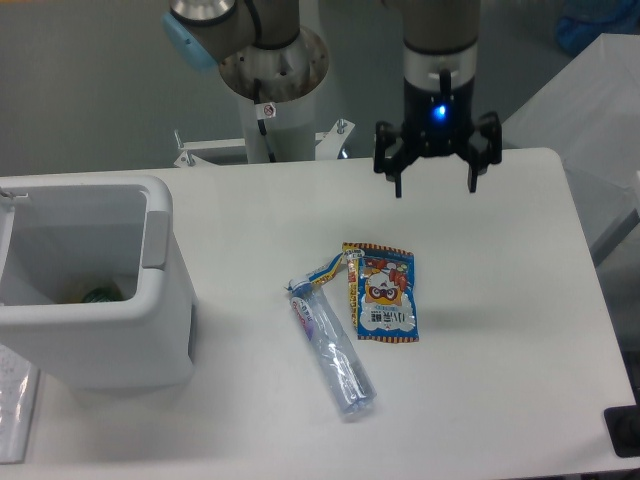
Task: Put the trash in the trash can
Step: 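Move the open gripper down toward the clear plastic bottle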
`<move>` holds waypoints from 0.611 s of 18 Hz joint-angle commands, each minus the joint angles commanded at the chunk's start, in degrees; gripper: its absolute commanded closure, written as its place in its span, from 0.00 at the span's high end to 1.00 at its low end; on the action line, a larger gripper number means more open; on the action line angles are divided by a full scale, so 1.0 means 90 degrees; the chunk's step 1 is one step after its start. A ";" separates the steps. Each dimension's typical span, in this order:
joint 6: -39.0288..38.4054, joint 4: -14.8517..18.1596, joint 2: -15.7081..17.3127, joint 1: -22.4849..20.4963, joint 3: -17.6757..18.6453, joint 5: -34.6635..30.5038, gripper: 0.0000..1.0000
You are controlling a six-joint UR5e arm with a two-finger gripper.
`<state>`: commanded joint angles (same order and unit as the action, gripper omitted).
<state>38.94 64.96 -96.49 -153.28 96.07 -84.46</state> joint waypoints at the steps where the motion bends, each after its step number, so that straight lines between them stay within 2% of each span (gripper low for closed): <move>1: -0.0010 -0.0097 -0.0166 0.0087 0.0000 -0.0019 1.00; 3: -0.0223 -0.0380 -0.0527 0.0321 0.0010 -0.0039 1.00; 6: -0.1257 -0.0810 -0.1035 0.0673 -0.0126 0.0019 1.00; 11: -0.2107 -0.0850 -0.1866 0.0996 -0.0624 0.0350 1.00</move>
<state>19.97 57.31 -113.28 -144.32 90.45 -81.31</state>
